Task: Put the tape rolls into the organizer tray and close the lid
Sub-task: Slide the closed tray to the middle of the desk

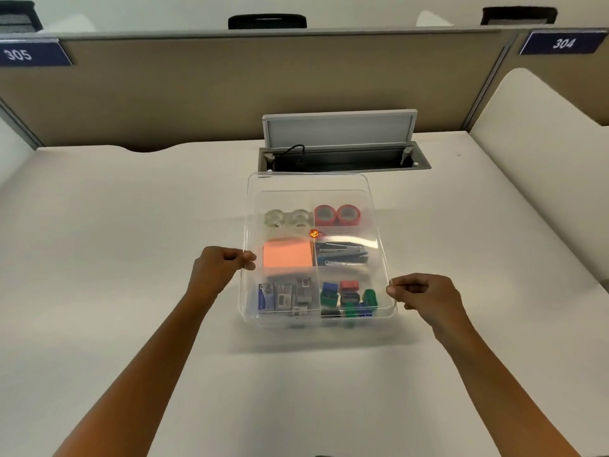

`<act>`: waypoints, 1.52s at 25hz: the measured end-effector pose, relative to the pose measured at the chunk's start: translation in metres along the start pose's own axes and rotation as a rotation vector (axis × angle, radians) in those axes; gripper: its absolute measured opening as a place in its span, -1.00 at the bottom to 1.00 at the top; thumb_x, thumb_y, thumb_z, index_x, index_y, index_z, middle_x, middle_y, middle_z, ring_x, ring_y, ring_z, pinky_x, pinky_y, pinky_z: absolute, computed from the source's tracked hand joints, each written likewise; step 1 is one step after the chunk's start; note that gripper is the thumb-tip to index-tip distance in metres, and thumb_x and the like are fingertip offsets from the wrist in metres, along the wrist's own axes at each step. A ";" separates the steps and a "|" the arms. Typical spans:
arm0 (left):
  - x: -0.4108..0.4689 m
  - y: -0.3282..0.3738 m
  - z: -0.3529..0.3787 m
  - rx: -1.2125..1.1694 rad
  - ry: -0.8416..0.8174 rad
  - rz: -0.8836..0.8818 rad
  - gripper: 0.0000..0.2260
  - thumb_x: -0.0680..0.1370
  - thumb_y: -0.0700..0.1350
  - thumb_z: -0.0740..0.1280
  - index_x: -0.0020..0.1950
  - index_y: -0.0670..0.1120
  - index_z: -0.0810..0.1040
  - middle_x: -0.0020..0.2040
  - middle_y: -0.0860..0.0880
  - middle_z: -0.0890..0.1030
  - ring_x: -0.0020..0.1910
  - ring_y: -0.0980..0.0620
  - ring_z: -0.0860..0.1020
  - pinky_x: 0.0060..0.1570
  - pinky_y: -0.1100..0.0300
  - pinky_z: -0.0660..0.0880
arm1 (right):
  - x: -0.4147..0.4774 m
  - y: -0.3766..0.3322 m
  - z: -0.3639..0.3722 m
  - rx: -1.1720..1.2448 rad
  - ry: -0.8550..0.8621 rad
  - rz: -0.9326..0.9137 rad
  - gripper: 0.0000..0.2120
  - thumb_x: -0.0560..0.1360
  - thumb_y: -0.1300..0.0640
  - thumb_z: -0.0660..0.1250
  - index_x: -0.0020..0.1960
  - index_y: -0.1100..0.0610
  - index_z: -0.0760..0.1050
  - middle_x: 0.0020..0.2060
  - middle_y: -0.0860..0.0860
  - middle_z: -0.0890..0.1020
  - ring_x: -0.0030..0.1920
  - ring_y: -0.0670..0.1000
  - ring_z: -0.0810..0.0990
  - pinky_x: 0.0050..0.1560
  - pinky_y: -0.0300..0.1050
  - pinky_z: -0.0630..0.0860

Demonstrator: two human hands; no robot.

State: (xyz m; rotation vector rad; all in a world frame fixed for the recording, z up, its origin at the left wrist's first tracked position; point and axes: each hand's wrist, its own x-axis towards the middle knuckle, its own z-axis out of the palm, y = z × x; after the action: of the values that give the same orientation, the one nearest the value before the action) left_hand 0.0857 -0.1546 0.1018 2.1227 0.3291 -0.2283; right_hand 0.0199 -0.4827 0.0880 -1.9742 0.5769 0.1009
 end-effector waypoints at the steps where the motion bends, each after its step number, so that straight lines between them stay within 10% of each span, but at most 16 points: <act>1: 0.002 0.000 0.002 0.033 0.024 -0.006 -0.84 0.53 0.00 0.33 -0.15 0.03 0.69 -0.18 0.07 0.71 0.01 0.05 0.59 -0.14 0.27 0.40 | 0.000 0.000 0.000 -0.012 0.015 -0.003 -0.79 0.34 0.17 0.52 -0.05 0.20 0.65 -0.16 0.13 0.70 -0.28 0.08 0.60 -0.12 -0.08 0.54; 11: -0.014 -0.001 0.023 0.394 0.385 0.085 -0.72 0.49 0.14 0.34 0.05 0.00 0.68 0.04 -0.01 0.69 -0.05 -0.10 0.61 -0.21 0.16 0.35 | -0.004 0.000 -0.002 -0.008 0.010 0.019 -0.83 0.33 0.20 0.53 -0.10 0.19 0.65 -0.24 0.11 0.69 -0.33 0.10 0.63 -0.26 -0.23 0.49; 24: -0.061 -0.035 0.012 -0.165 -0.094 -0.315 -0.73 0.49 0.05 0.36 0.00 -0.15 0.60 -0.12 -0.05 0.64 -0.21 0.05 0.58 -0.31 0.23 0.40 | -0.012 0.021 -0.003 0.294 -0.229 0.259 -0.81 0.40 0.31 0.44 -0.01 0.33 0.56 -0.20 0.22 0.65 -0.23 0.14 0.66 -0.11 -0.08 0.66; 33: -0.058 -0.034 0.015 -0.154 -0.062 -0.302 -0.84 0.51 -0.05 0.37 -0.20 -0.11 0.58 -0.24 -0.11 0.57 -0.24 -0.01 0.50 -0.31 0.22 0.37 | -0.011 0.018 0.002 0.269 -0.214 0.248 -0.91 0.40 0.37 0.41 -0.17 0.24 0.52 -0.24 0.21 0.63 -0.25 0.15 0.64 -0.16 -0.09 0.64; 38: -0.054 -0.036 0.017 -0.163 -0.148 -0.348 -0.75 0.56 -0.07 0.30 0.06 -0.24 0.60 -0.30 -0.10 0.47 -0.33 0.04 0.35 -0.41 0.27 0.25 | -0.007 0.014 0.002 0.218 -0.236 0.262 -0.89 0.41 0.39 0.40 -0.17 0.26 0.49 -0.25 0.20 0.60 -0.28 0.14 0.63 -0.17 -0.08 0.64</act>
State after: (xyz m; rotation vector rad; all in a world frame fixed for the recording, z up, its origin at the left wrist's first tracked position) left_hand 0.0227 -0.1576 0.0796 1.8664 0.6079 -0.5386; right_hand 0.0082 -0.4838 0.0777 -1.6405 0.6588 0.4109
